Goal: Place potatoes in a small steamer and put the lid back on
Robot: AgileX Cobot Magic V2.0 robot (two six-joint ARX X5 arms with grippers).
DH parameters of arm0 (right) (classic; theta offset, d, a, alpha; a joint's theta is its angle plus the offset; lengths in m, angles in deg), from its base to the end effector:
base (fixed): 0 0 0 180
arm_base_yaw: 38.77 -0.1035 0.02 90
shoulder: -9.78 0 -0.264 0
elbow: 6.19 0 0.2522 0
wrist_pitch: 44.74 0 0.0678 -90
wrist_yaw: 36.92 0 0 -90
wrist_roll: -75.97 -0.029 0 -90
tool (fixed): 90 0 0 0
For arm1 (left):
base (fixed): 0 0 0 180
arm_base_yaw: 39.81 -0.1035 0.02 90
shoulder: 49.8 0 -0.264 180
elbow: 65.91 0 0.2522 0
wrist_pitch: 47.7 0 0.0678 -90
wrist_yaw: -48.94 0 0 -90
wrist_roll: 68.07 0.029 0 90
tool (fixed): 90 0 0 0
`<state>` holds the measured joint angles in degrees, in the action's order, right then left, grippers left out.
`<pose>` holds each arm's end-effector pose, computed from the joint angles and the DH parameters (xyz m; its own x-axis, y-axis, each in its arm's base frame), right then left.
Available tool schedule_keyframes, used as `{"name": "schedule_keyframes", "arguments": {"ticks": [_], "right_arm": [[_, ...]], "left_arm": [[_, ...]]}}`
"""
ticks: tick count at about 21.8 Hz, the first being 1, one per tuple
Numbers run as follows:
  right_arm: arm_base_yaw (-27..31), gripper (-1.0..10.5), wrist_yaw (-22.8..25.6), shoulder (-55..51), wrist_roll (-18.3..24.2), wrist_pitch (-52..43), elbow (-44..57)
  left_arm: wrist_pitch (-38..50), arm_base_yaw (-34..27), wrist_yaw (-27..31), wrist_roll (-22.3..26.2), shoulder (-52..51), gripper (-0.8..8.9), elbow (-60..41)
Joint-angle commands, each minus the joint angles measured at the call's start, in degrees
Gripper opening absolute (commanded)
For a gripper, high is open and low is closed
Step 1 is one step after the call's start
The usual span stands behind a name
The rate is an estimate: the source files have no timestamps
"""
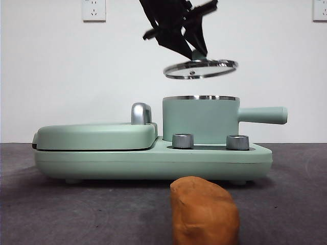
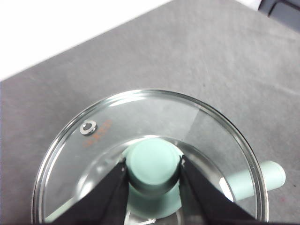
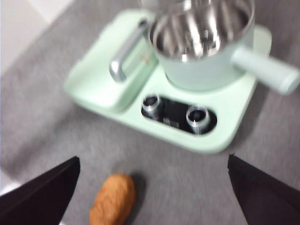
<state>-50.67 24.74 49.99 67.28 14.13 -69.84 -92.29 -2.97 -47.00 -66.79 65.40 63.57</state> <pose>0.1203 0.0394 0.3202 0.6039 0.6124 -0.5102 -0.4678 0.7906 0.3951 0.3665 -0.2784 0.3558 0.6252 -0.5977 -0.5020 0.6767 0.7355 -0.0329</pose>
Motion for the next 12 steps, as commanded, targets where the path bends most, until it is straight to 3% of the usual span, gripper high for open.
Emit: {"name": "schedule_keyframes", "arguments": {"ticks": [1,6,12], "right_arm": [[-3.7,5.0,4.1,3.6,-2.1,1.3,-3.1],[-15.9,5.0,13.3,13.5,-11.5,1.7,-6.9],[-27.6,4.8,23.0,24.3,-17.6,1.6,-8.5]], "left_arm": [[-1.0,-0.9,0.0,-0.4,-2.4,0.06,2.6],[-6.8,-5.1,0.0,0.6,-6.1,0.06,2.6],[-9.8,-9.4,0.0,0.8,-8.5,0.06,2.6]]}}
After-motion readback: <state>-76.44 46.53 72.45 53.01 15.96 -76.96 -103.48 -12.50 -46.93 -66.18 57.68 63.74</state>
